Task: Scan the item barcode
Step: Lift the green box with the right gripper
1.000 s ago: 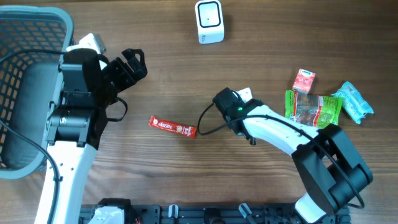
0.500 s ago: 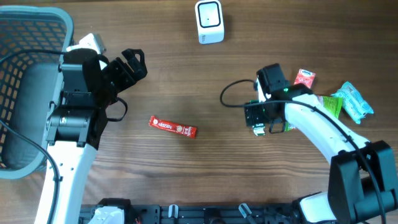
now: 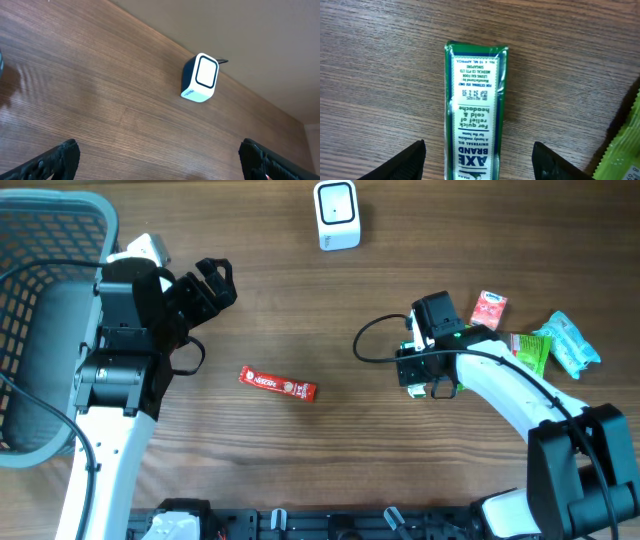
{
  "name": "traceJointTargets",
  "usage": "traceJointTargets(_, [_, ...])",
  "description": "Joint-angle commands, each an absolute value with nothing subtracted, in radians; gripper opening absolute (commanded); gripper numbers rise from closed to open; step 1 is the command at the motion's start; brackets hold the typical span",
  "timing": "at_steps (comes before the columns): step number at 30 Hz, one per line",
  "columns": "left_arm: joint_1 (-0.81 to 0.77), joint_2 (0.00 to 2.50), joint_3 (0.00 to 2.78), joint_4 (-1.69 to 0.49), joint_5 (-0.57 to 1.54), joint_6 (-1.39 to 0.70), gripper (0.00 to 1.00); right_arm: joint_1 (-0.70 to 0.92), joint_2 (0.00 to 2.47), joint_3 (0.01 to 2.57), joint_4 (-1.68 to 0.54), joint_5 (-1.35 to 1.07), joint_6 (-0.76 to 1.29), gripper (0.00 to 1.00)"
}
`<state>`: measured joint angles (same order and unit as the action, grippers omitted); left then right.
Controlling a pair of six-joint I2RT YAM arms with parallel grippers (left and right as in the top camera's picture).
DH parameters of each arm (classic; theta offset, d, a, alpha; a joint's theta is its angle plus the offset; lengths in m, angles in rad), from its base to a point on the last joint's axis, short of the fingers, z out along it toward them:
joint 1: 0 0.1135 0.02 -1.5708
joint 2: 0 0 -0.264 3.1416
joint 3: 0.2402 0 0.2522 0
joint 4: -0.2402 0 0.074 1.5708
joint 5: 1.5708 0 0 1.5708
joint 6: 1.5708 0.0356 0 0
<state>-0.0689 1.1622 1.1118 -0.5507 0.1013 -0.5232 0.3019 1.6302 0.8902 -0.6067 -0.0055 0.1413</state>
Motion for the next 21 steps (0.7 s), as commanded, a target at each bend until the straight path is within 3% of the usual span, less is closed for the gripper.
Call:
traceJointTargets(1, [-0.062, 1.165, 1.113, -0.548, 0.099, -0.501, 1.00, 0.303, 1.631, 0.862, -0.595, -0.054, 0.160, 0.67])
traceJointTargets(8, [-0.062, 1.165, 1.113, -0.548, 0.099, -0.501, 1.00, 0.303, 1.631, 0.749, -0.434, -0.049, 0.160, 0.61])
traceJointTargets(11, [-0.062, 1.165, 1.113, -0.548, 0.099, -0.501, 1.00, 0.303, 1.631, 0.749, -0.404, -0.049, 0.159, 0.36])
traceJointTargets(13, [-0.062, 1.165, 1.113, -0.548, 0.099, -0.501, 1.00, 0.303, 1.631, 0.749, -0.409, -0.049, 0.157, 0.32])
traceJointTargets(17, [-0.062, 1.165, 1.113, -0.548, 0.099, -0.501, 1.00, 0.303, 1.631, 0.749, -0.433, -0.049, 0.157, 0.34])
traceJointTargets(20, [-0.062, 1.165, 1.113, -0.548, 0.099, -0.501, 1.00, 0.303, 1.631, 0.749, -0.445, -0.050, 0.157, 0.56])
traceJointTargets(21, [-0.062, 1.165, 1.113, -0.548, 0.099, -0.501, 1.00, 0.303, 1.631, 0.749, -0.455, -0.050, 0.157, 0.56])
